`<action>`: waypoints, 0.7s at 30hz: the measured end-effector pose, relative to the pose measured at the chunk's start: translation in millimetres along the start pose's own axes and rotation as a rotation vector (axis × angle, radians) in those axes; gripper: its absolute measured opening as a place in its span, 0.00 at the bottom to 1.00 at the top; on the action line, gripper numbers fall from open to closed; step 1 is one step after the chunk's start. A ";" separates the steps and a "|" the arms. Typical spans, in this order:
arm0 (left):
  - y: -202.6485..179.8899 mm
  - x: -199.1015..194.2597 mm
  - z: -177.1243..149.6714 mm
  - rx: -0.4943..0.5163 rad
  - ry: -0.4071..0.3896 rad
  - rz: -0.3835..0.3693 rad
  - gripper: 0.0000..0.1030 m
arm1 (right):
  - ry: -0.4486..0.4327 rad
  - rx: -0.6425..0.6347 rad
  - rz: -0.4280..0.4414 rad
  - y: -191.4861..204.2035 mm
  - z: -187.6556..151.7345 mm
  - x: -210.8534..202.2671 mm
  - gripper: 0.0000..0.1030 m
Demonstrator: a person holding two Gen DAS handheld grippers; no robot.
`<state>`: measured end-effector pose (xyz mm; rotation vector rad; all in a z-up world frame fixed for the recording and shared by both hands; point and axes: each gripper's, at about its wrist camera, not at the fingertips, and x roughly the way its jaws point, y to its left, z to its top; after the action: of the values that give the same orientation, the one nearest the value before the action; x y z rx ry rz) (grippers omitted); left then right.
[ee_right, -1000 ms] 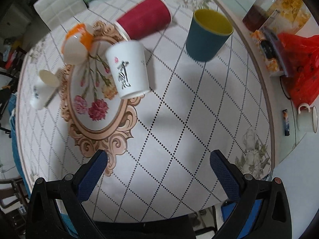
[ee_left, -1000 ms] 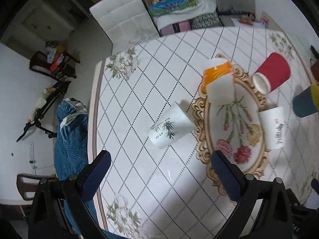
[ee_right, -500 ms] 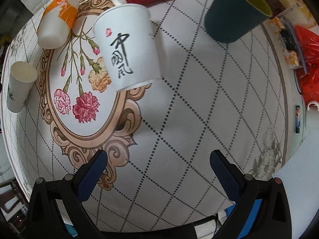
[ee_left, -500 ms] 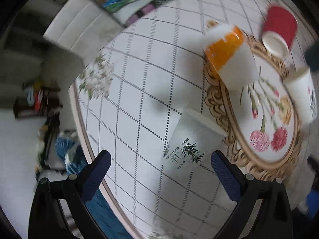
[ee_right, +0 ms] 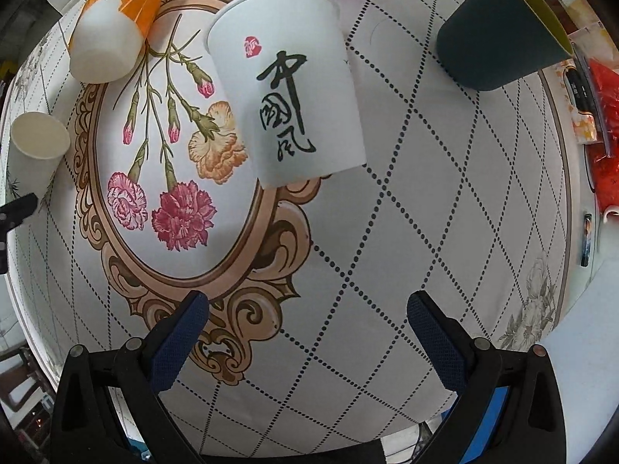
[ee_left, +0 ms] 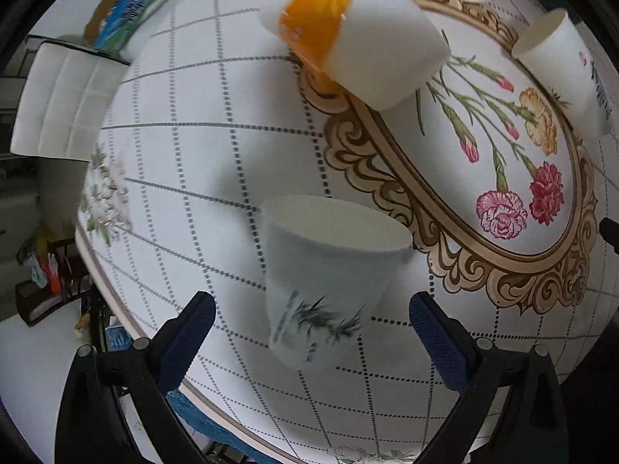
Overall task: Flip cup upside down
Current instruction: 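Reach the left gripper to the lying white plant-print cup and grasp it, then lift the white plant-print cup with the left gripper toward the right gripper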
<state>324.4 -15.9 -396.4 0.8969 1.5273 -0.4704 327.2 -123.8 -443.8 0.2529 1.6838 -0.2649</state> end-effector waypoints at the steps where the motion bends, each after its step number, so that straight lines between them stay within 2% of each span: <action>1: -1.0 2.9 1.6 0.005 0.005 -0.006 1.00 | 0.000 0.001 -0.001 0.3 -0.2 0.1 1.00; 9: -2.4 18.2 8.6 0.036 0.016 -0.031 0.93 | 0.003 0.011 0.002 -7.3 0.5 3.5 1.00; 10: -2.9 18.3 9.2 0.034 0.015 -0.034 0.87 | 0.003 0.009 0.003 -10.1 1.2 4.2 1.00; 11: -2.2 18.8 9.7 0.032 0.018 -0.036 0.74 | 0.003 0.009 0.004 -11.2 0.8 3.2 1.00; 14: -0.9 20.4 11.0 0.018 0.029 -0.043 0.60 | -0.002 0.006 0.006 -13.2 1.1 1.0 1.00; 21: 1.4 18.7 8.4 -0.033 0.009 -0.061 0.60 | -0.011 0.002 0.007 -10.3 0.2 -4.2 1.00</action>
<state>331.7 -16.4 -415.6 0.8301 1.5693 -0.4848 324.7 -133.7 -439.4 0.2585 1.6714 -0.2624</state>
